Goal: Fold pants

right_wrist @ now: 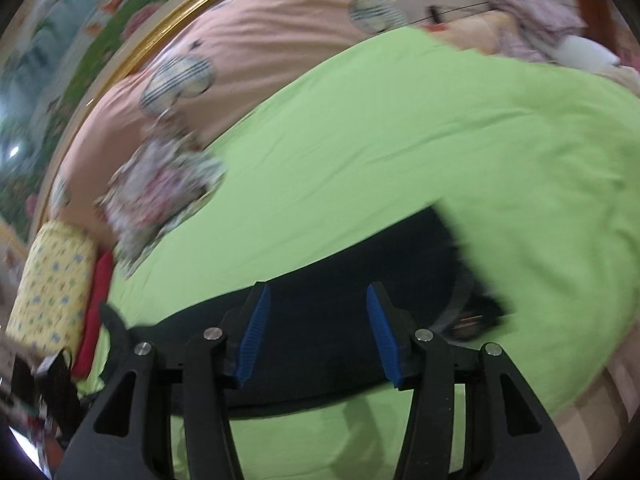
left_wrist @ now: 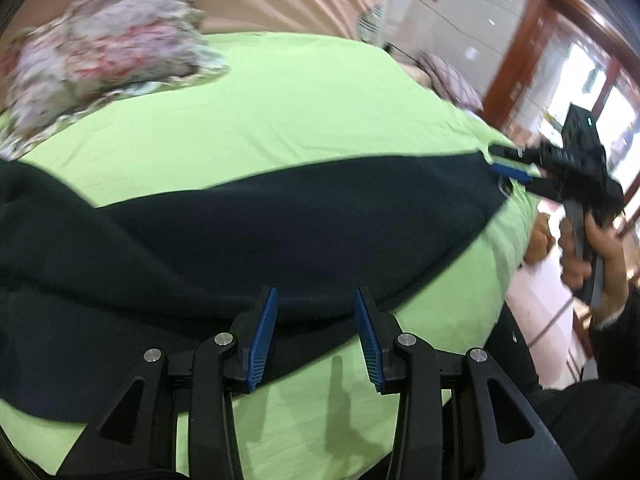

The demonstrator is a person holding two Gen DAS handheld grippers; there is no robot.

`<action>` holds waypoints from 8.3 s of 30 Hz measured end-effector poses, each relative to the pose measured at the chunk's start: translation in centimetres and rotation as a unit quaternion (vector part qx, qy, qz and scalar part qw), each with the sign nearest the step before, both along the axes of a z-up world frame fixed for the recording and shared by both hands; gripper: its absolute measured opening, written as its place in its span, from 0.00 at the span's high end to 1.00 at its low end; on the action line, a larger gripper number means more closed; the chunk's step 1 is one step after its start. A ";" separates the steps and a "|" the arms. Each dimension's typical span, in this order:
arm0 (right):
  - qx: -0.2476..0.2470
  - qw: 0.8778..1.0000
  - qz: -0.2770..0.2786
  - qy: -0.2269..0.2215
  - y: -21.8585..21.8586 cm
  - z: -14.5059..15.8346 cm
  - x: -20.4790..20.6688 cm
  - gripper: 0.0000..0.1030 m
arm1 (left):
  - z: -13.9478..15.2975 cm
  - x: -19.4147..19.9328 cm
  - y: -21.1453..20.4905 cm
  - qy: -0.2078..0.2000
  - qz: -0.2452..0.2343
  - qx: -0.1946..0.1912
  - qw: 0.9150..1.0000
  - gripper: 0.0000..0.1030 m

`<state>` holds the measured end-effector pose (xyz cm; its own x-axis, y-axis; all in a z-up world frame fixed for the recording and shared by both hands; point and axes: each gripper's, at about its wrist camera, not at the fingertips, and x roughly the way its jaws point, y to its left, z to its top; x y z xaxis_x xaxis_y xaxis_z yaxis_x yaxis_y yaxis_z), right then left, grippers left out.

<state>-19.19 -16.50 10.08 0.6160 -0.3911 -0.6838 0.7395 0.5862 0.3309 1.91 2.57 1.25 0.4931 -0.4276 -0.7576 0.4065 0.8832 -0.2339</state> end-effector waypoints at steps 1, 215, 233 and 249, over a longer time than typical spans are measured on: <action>0.007 1.000 0.018 0.003 0.5 -0.4 1.1 0.50 | 0.3 0.1 1.0 -0.002 0.014 -0.003 1.000 0.60; 0.066 0.997 -0.018 -0.041 0.0 -5.7 -4.8 0.44 | 4.3 8.8 -11.5 -0.021 -0.091 0.005 0.996 0.27; 0.104 0.982 -0.039 -0.150 -2.8 -7.6 -6.6 0.86 | 0.1 15.9 -25.8 0.086 -0.286 0.062 0.952 0.34; 0.084 0.985 -0.017 -0.150 -2.5 -6.6 -6.7 0.86 | -0.9 16.3 -29.0 0.107 -0.332 0.049 0.936 0.89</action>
